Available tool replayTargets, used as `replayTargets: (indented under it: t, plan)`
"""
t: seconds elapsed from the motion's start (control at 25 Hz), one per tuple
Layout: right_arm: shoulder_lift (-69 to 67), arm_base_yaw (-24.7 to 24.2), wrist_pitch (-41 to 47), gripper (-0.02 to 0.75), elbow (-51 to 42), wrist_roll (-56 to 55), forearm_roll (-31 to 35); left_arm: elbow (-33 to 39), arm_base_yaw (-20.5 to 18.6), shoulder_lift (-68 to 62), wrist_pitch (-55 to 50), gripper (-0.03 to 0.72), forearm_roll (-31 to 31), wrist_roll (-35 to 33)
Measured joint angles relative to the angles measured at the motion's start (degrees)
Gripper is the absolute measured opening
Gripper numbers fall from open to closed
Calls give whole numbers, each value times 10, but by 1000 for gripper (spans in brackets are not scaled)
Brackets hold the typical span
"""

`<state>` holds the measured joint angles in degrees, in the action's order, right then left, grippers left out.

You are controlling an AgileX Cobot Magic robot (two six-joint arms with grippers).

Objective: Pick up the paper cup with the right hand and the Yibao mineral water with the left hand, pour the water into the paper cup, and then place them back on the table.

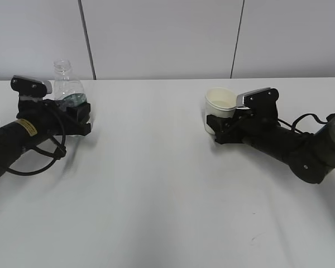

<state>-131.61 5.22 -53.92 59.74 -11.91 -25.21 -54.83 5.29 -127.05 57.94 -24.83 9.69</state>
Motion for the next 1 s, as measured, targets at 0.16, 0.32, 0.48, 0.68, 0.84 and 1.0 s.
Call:
replayTargets:
  t: [0.16, 0.32, 0.48, 0.68, 0.84, 1.0]
  plan:
    - [0, 0, 2, 519, 0, 0, 0, 0, 0, 0, 0, 302, 0, 0]
    - [0, 0, 4, 519, 0, 0, 0, 0, 0, 0, 0, 302, 0, 0]
    - [0, 0, 4, 519, 0, 0, 0, 0, 0, 0, 0, 302, 0, 0]
    - [0, 0, 4, 520, 0, 1, 0, 0, 0, 0, 0, 302, 0, 0]
    - [0, 0, 6, 533, 0, 1, -2, 0, 0, 0, 0, 301, 0, 0]
    - [0, 0, 7, 554, 0, 1, -3, 0, 0, 0, 0, 301, 0, 0]
